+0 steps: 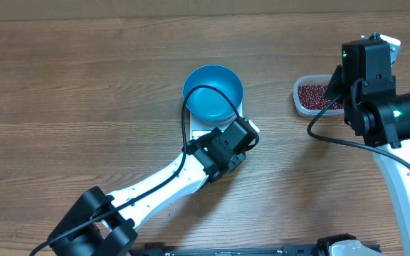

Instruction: Scoop item into bowl and weigh 150g on scale

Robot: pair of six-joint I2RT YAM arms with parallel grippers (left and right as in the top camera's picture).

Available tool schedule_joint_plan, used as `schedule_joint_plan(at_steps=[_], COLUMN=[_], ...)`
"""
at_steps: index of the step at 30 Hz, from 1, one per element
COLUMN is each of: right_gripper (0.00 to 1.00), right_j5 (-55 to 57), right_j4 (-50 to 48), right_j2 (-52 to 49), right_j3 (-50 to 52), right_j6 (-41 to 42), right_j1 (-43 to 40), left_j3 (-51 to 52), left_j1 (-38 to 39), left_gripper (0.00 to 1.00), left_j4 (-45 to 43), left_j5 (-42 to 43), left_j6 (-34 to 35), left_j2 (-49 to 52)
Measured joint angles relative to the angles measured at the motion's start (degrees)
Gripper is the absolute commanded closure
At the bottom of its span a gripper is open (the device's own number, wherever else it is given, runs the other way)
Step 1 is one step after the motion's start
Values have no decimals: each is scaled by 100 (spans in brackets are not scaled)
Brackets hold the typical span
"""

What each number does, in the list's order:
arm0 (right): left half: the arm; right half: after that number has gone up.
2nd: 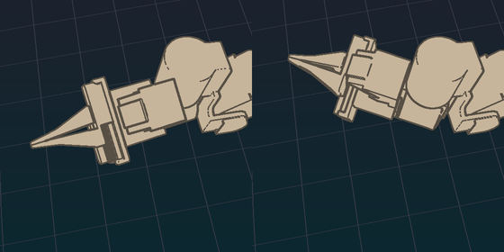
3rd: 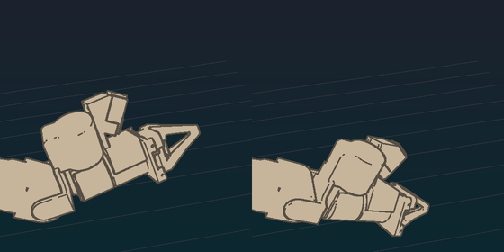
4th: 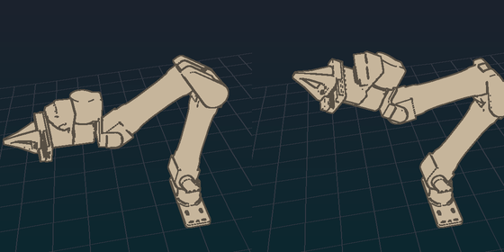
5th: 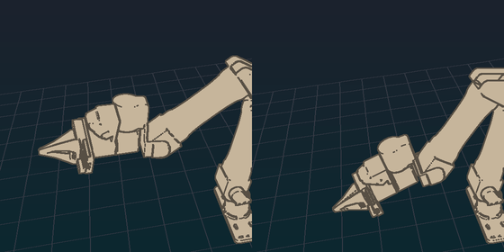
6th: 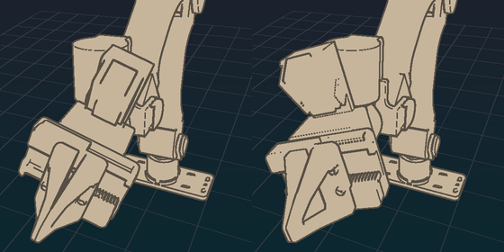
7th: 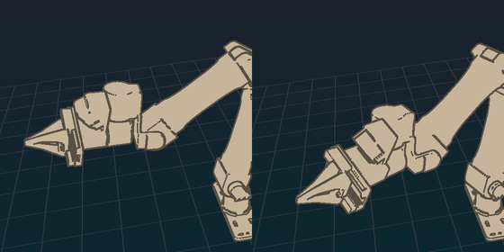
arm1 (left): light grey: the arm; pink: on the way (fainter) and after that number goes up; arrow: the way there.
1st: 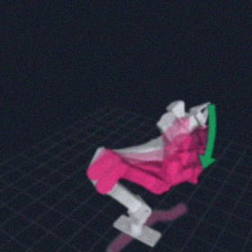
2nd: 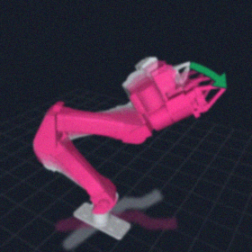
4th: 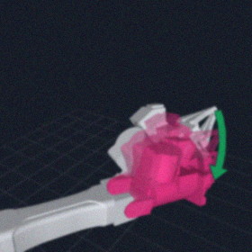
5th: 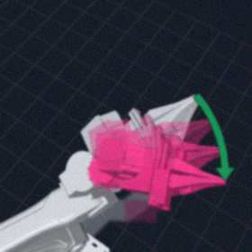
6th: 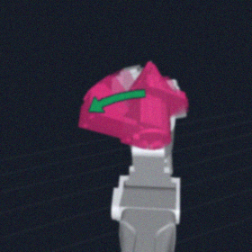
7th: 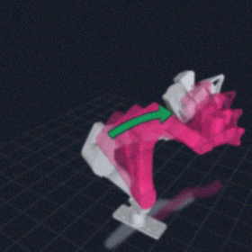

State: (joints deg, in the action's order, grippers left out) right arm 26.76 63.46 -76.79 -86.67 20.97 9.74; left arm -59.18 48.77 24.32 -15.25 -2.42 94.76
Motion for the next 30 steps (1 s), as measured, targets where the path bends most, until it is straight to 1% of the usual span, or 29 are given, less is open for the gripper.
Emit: schedule_joint_plan(at_steps=[5, 15, 22, 30], right_gripper=[96, 96, 96, 96], right_j5=[0, 0, 0, -4], right_j4=[-90, -136, -179, -269], right_j2=[0, 0, 0, 0], right_j3=[0, 0, 0, 0], right_j6=[2, -4, 0, 0], right_j1=[0, 0, 0, 0], left_j3=[2, 2, 2, 2], left_j1=[0, 0, 0, -57], left_gripper=[96, 96, 96, 96], left_j4=[-188, -387, -544, -597], left_j5=[-269, -568, -763, -774], left_j6=[42, 59, 61, 61], left_j2=[105, 791, 817, 817])
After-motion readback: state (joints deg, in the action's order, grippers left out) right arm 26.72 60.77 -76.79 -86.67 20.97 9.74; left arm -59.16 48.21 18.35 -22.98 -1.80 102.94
